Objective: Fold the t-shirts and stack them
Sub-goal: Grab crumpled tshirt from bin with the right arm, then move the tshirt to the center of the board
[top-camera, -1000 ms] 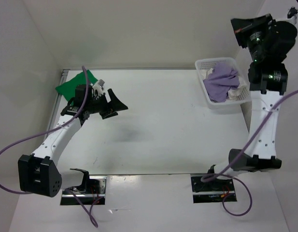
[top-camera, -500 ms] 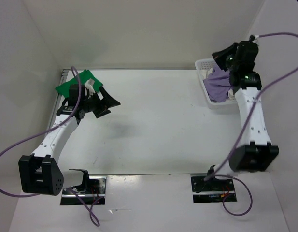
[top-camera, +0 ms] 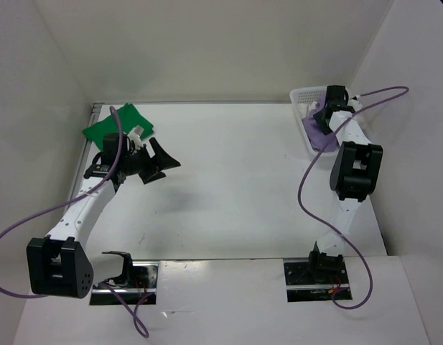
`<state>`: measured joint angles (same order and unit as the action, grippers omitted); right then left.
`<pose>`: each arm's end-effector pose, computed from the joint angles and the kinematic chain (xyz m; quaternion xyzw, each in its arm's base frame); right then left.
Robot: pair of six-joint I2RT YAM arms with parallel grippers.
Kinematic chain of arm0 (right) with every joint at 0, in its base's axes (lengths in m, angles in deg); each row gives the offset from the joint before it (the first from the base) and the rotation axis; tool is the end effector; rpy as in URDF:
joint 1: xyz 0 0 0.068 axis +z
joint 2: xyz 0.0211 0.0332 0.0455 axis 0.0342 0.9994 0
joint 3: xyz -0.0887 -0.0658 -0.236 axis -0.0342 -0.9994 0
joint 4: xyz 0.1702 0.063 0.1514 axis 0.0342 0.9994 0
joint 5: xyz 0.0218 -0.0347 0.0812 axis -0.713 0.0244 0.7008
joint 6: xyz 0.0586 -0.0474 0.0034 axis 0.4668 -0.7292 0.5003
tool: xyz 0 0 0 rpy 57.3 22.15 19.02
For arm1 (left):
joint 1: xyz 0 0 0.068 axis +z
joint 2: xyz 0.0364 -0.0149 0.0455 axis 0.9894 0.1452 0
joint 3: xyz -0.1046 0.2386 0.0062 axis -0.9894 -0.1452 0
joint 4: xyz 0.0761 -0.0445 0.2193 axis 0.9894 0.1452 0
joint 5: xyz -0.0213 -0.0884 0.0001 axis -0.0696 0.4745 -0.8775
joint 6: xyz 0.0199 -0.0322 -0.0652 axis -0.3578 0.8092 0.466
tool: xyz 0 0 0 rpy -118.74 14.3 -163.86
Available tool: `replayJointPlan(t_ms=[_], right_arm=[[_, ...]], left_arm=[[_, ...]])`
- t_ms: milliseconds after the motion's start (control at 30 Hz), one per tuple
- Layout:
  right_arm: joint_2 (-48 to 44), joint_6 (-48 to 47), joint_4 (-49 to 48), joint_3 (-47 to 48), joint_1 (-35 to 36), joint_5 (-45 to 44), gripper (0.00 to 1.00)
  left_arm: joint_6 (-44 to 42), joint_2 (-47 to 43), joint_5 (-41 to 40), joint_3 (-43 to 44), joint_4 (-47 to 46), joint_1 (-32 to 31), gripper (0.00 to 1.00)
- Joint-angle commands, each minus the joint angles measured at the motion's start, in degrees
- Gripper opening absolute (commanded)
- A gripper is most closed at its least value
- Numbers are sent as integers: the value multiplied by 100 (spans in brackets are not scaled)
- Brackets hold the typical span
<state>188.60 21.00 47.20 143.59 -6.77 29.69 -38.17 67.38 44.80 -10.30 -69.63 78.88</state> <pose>0.4512 -0.0869 0.2237 0.4903 0.7809 0.0068 0.3870 0.2561 -0.0454 0.2641 -0.1830 0.8499 -0.3889 0.3048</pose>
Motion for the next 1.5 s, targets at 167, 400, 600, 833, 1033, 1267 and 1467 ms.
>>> replayJointPlan(t_ms=[167,400,600,833,1033,1267,1467], right_arm=[[769,869,603,883,319,-752,52],[324,1073,-3,278,434,-611,13],[-1152,564,-610,-216,434,-770,7],[-2349,-235,-610,-338,276,-427,6],[-3149,-649,-611,229,223,967,4],[-2853,191,-706,2251,1002,4387,4],[-2009,1045,-1022,5175,1866,5505,6]], left_arm=[[-176,125,492,-31,-171,-5,92],[-238,292,598,22,-224,-5,92],[-185,397,703,75,-347,-5,92],[-185,652,651,479,-347,-5,92],[-115,766,422,812,-347,-5,92],[570,820,-96,953,-618,48,92],[1080,820,-299,953,-848,346,92]])
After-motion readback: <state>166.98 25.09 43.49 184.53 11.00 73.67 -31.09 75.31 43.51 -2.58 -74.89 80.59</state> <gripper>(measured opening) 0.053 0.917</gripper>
